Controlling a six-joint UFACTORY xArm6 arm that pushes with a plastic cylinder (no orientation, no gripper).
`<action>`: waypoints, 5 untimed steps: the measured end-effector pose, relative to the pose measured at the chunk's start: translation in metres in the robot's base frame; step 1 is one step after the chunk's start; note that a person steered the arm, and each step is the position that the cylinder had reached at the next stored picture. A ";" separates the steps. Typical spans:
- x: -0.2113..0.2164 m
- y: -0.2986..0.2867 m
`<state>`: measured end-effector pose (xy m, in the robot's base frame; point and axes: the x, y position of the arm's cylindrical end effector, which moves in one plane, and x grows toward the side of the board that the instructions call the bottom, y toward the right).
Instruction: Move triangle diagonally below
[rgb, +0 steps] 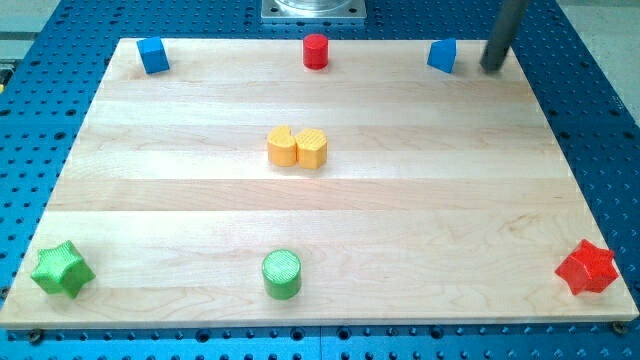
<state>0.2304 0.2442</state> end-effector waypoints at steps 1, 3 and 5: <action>-0.014 -0.068; 0.054 -0.194; 0.046 -0.160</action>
<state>0.2763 0.0840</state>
